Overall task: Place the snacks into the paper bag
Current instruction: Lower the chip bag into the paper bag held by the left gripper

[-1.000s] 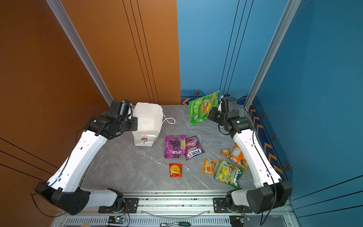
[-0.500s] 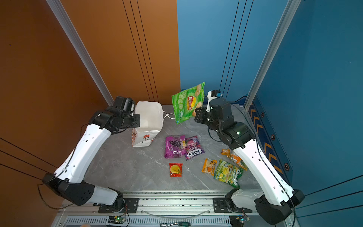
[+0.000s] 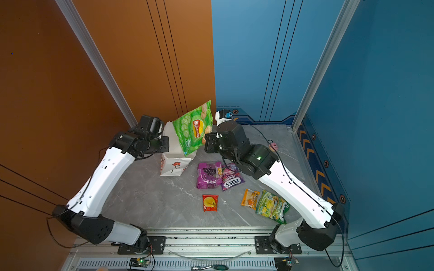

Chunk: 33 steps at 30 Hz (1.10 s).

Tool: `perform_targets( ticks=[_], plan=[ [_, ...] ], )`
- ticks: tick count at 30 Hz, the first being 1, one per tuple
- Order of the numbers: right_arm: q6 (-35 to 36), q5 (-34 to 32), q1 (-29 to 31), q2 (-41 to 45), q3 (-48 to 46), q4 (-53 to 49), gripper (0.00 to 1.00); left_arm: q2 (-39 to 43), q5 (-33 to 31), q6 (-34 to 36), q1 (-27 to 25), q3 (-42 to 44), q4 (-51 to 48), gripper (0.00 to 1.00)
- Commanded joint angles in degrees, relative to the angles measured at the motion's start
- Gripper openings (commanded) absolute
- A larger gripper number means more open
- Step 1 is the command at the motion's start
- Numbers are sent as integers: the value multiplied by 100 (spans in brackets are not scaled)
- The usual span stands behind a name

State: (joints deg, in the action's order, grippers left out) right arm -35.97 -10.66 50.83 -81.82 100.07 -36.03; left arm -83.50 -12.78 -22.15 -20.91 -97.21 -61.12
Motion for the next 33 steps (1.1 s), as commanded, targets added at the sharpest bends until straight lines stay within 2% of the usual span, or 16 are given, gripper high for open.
perform_targets(
  ticks=[1, 4, 8, 14, 23, 33],
  plan=[
    [-10, -359, 115, -152, 49, 61, 0, -7, -3, -57, -63, -123, 3, 0],
    [-103, -395, 147, -276, -92, 104, 0, 17, 1, -78, -80, -105, 27, 0],
    [-197, -359, 171, -484, -102, 111, 0, 76, -443, -60, -342, -158, 20, 0],
    [-244, -490, 176, -690, -41, 131, 0, 100, -770, 72, -597, -120, 13, 0],
    [-211, -431, -254, -799, 185, -126, 0, 14, -668, 562, -923, -40, 88, 0],
    [-419, -714, 64, -1485, 443, -468, 0, 232, -540, 144, -1033, 269, 510, 0]
  ],
)
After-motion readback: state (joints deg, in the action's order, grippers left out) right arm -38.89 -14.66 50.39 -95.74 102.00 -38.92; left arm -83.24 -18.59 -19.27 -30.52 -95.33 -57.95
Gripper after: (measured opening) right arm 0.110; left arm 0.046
